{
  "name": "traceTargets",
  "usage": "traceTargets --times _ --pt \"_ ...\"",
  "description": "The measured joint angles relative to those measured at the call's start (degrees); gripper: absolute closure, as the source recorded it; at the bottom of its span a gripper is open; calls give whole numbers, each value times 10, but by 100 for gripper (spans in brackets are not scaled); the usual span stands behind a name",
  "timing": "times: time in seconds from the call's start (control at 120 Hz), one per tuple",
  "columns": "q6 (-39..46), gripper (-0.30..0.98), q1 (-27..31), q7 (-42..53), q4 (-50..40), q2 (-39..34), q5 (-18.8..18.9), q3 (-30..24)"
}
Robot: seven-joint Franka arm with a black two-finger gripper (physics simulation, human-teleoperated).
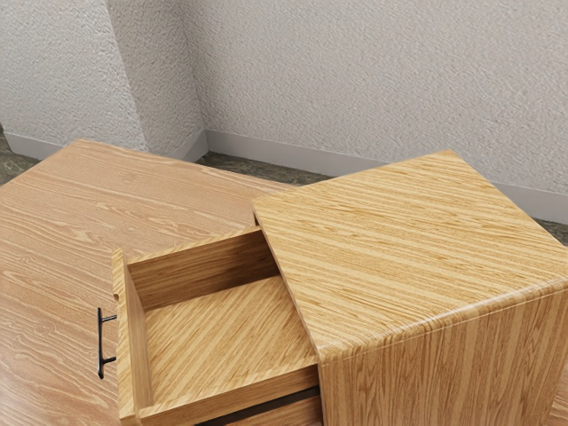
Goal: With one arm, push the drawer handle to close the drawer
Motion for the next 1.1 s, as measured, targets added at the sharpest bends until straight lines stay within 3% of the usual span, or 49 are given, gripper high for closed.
traceTargets --times 0.15,0.217,0.267,0.325,0.442,0.575,0.7,0.892,1.1 --pt "-4 0 -4 6 34 -16 5 -16" --pt "-18 0 2 7 93 -26 13 -80" --pt "-27 0 -5 9 109 -29 20 -151" --pt "-35 1 -12 11 116 -32 23 -197" --pt "-51 23 -11 10 110 -35 29 -243" --pt "-60 50 -13 9 6 -101 46 -271" --pt "-44 65 -7 15 -90 -154 61 -315" --pt "9 74 14 28 -230 -222 67 -380" --pt "90 77 12 48 -357 -244 63 -389"
